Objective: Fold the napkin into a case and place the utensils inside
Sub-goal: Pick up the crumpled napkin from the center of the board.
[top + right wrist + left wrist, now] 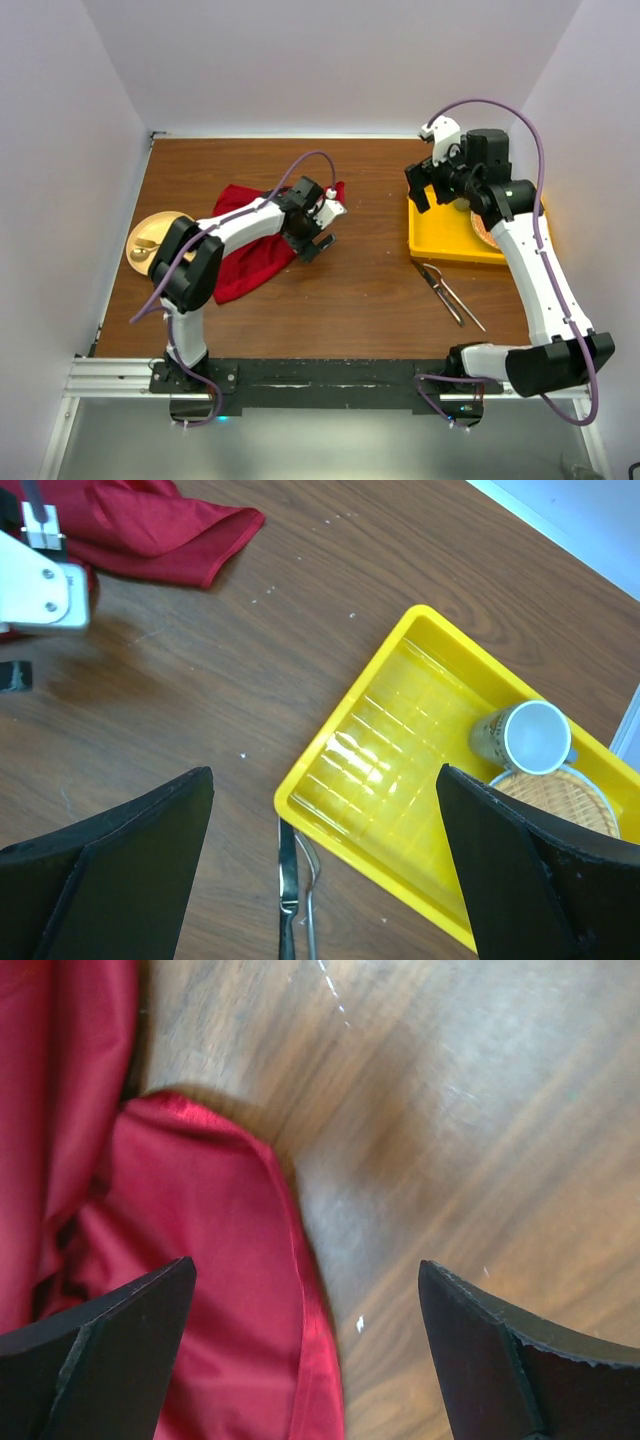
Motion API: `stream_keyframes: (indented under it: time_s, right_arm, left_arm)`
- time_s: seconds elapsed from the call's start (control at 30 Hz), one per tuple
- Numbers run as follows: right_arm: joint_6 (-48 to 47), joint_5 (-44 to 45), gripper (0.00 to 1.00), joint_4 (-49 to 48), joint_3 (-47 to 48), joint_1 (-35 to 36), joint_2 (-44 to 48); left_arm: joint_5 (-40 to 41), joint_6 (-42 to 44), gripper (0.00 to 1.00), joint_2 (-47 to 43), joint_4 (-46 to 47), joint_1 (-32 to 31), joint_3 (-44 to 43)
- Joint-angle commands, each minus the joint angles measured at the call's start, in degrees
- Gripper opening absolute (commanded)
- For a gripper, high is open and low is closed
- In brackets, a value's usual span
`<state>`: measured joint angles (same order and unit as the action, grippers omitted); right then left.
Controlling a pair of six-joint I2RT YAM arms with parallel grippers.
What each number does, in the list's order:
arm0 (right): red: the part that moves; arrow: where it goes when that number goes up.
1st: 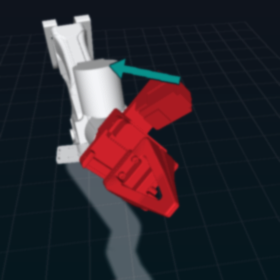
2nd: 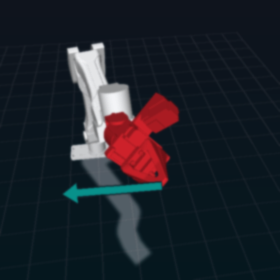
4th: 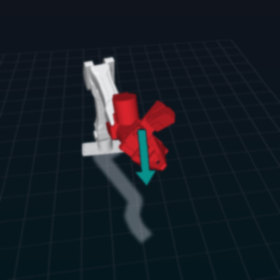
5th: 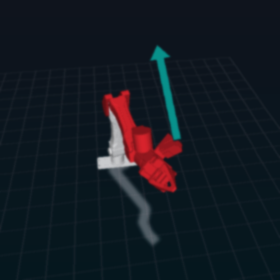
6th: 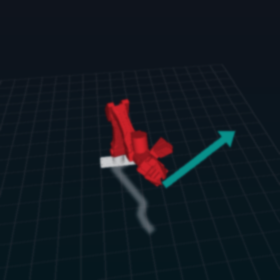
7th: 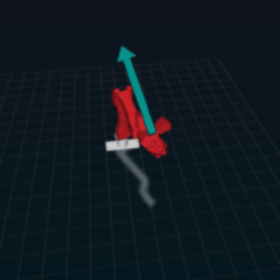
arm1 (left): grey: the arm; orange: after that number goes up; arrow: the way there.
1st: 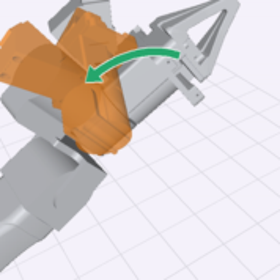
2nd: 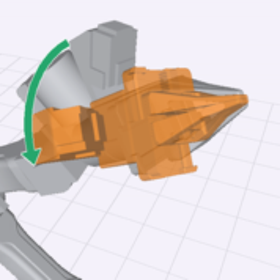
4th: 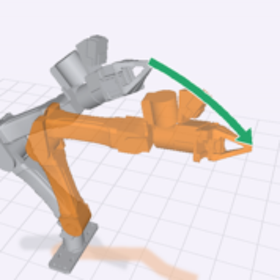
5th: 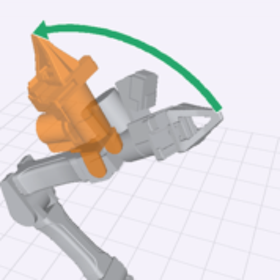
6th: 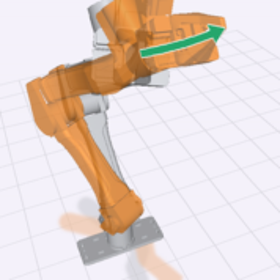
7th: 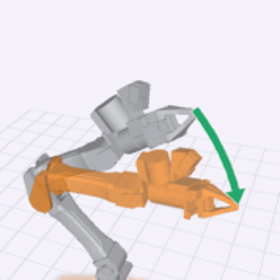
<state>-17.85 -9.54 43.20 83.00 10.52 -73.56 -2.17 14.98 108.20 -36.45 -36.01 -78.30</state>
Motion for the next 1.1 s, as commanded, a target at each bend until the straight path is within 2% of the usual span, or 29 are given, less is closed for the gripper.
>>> stream_keyframes:
  time_s: [0.0,0.1,0.2,0.23,0.3,0.33,0.4,0.43,0.47,0.6,0.67,0.8,0.87,0.9,1.0,1.03,1.07]
  right_arm:
    - [0.3,2.2,0.98,-1.7,-0.8,-0.9,2.0]
    - [0.3,2.6,0.98,-1.9,-0.6,-1.1,1.8]
    - [0.4,2.2,0.98,-2.0,0.0,-1.2,1.4]
    - [0.5,2.2,0.98,-2.0,0.1,-1.3,1.3]
    - [0.6,2.1,0.98,-2.1,0.4,-1.3,0.9]
    - [0.6,1.9,0.98,-2.1,0.5,-1.4,0.7]
    - [0.6,1.6,0.98,-1.8,0.7,-1.4,0.3]
    - [0.7,1.5,0.98,-1.8,0.8,-1.4,0.1]
    - [0.7,1.4,0.98,-1.5,0.9,-1.3,-0.1]
    - [1.0,0.1,0.98,-0.7,1.8,-1.4,-1.2]
    - [1.0,-0.5,0.98,-0.4,2.1,-1.3,-1.8]
    - [-0.1,-2.7,0.98,1.2,3.7,-1.3,-3.9]
    - [-0.8,-4.3,0.98,2.9,4.5,-1.3,-5.8]
    - [-1.4,-5.0,0.98,3.6,5.4,-1.3,-6.5]
    - [-2.8,-7.2,0.98,6.2,7.0,-1.3,-8.8]
    - [-3.3,-7.8,0.98,6.9,7.2,-1.3,-9.4]
    - [-3.9,-8.6,0.98,8.2,7.4,-1.3,-10.3]
  left_arm:
    - [-0.5,-2.2,0.98,2.3,1.9,0.3,-3.6]
    - [0.2,-2.1,0.95,3.8,3.6,0.3,-2.7]
    - [0.6,-2.1,0.81,5.5,3.8,0.3,-2.6]
    - [0.2,-2.0,0.69,5.9,3.7,0.3,-2.5]
    - [-1.4,-1.7,0.54,6.1,3.7,0.3,-2.5]
    - [-2.5,-1.5,0.39,6.0,3.0,0.2,-2.9]
    - [-7.5,0.3,0.22,5.2,2.0,0.2,-3.3]
    - [-9.5,1.1,0.02,3.9,0.8,0.2,-3.5]
    - [-11.4,1.7,0.00,3.0,0.1,0.1,-3.5]
    - [-23.6,7.7,0.00,-3.2,-4.2,-3.5,-1.8]
    - [-25.9,9.3,0.00,-7.6,-5.8,-6.0,0.5]
    - [-36.3,11.4,0.00,-13.5,-9.0,-11.1,2.1]
    - [-38.6,10.9,0.10,-14.2,-10.7,-11.3,0.9]
    - [-39.0,10.2,0.28,-14.8,-11.5,-10.8,0.0]
    - [-41.8,9.5,0.56,-16.8,-12.9,-6.5,-2.5]
    - [-42.9,9.0,0.60,-17.3,-12.6,-4.4,-3.4]
    - [-43.5,8.3,0.63,-17.6,-12.1,0.3,-4.0]
